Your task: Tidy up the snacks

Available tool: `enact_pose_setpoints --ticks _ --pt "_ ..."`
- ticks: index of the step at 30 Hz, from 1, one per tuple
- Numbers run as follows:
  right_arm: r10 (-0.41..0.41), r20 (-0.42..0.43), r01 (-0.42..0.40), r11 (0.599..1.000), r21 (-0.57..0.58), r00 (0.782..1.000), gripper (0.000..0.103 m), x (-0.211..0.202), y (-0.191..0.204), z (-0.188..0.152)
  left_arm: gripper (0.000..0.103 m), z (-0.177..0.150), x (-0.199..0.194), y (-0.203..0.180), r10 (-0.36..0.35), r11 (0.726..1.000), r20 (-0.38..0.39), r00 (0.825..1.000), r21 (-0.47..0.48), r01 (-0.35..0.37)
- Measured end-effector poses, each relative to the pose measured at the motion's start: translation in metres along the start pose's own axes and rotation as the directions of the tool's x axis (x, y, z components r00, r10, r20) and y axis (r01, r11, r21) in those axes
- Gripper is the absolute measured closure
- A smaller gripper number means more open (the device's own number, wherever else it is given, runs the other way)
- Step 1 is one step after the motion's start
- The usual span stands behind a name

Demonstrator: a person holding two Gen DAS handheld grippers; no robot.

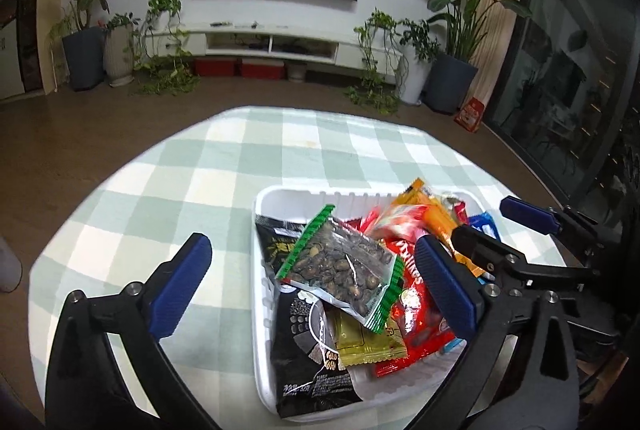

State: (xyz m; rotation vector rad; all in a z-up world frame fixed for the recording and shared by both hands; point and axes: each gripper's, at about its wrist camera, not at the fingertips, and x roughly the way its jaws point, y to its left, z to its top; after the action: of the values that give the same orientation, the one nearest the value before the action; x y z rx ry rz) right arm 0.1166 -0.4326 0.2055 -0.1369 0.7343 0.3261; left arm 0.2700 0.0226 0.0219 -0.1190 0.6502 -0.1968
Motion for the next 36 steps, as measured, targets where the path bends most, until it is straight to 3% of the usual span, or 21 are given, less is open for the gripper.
enact_pose_setpoints --ticks 4,8,12,14,18,23,27,31,36 --pt "-0.016 0.044 0.017 1.000 -0.022 0.999 0.028 -0.015 0.002 -0.001 0.000 -0.003 -0.027 -0.008 0.002 0.999 0.093 0.996 0.038 -0.005" --pt "-0.032 0.072 0.034 0.999 -0.027 0.997 0.027 -0.034 0.002 -0.009 0.000 -0.014 -0.055 -0.029 -0.027 0.994 0.124 0.992 0.111 0.013" --pt "-0.040 0.092 0.039 0.999 0.017 0.995 0.022 -0.057 -0.005 -0.023 0.000 -0.035 -0.092 -0.058 0.025 0.982 0.177 0.984 0.178 -0.056" --pt "-0.038 0.103 0.032 0.998 0.057 0.994 0.019 -0.072 -0.009 -0.032 0.000 -0.050 -0.114 -0.070 0.069 0.981 0.200 0.977 0.165 -0.103" --pt "-0.042 0.128 0.025 0.991 0.129 0.991 0.008 -0.101 -0.016 -0.057 0.000 -0.084 -0.145 -0.076 0.060 0.989 0.197 0.979 0.121 -0.085" --pt "-0.045 0.124 0.020 0.981 0.192 0.991 0.007 -0.128 -0.019 -0.091 0.000 -0.120 -0.168 -0.077 0.015 0.998 0.133 0.991 0.053 -0.022" --pt "-0.041 0.130 0.009 0.972 0.237 0.991 0.003 -0.147 -0.020 -0.112 0.000 -0.142 -0.179 -0.075 0.026 1.000 0.106 0.994 0.013 -0.027" --pt "-0.051 0.125 0.020 0.971 0.238 0.991 0.003 -0.160 -0.013 -0.129 0.000 -0.150 -0.178 -0.080 0.132 0.990 0.087 0.987 0.046 -0.137" --pt "-0.055 0.109 0.032 0.979 0.204 0.992 0.003 -0.161 -0.003 -0.136 0.001 -0.149 -0.163 -0.082 0.315 0.946 0.009 0.949 0.083 -0.314"
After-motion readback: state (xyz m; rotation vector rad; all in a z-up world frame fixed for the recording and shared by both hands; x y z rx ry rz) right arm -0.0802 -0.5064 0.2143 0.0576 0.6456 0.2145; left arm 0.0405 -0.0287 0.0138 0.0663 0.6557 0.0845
